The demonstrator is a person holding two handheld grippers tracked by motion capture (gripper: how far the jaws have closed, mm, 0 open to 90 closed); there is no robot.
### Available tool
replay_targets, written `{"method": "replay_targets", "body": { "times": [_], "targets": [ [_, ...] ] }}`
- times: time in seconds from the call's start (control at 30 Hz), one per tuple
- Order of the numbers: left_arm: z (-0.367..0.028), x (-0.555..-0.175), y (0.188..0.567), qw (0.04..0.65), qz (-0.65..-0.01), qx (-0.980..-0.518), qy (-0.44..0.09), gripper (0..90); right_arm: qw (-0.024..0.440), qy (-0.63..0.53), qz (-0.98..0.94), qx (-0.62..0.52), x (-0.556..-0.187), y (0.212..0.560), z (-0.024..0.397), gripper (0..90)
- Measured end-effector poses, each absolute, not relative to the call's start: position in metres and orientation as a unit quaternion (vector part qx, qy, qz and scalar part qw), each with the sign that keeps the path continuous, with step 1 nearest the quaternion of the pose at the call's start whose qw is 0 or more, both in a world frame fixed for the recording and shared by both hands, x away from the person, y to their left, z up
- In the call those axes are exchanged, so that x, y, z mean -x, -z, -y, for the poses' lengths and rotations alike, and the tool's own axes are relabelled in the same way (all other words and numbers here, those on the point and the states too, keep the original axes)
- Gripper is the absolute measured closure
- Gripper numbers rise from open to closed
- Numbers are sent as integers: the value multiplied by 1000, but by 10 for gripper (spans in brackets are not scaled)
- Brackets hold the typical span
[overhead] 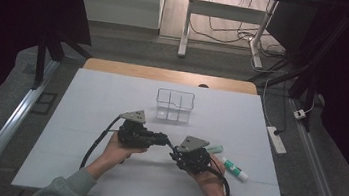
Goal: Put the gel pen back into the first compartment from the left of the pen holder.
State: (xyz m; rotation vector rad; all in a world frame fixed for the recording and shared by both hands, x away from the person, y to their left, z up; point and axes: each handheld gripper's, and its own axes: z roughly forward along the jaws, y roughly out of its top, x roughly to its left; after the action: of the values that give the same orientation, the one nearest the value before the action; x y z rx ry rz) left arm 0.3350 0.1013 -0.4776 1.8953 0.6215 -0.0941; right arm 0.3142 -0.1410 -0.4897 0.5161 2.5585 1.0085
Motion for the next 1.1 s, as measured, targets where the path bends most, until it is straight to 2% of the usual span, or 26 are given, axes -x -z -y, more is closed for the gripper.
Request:
{"method": "replay_targets", "body": {
  "times": [0.23,0.3,0.67,1.1],
  "targets": [
    [-108,-336,476,539,-266,-799,27,801,148,-368,-896,-200,-317,488,145,521],
    [-110,-337,476,538,-268,-799,23,801,143,-371,-894,-207,-318,488,147,501],
    [-120,-339,474,539,-277,-795,13,801,133,-379,-887,-229,-323,487,157,455],
    [-133,-339,468,548,-283,-787,0,801,140,-378,-884,-238,-324,485,165,446]
  ]
}}
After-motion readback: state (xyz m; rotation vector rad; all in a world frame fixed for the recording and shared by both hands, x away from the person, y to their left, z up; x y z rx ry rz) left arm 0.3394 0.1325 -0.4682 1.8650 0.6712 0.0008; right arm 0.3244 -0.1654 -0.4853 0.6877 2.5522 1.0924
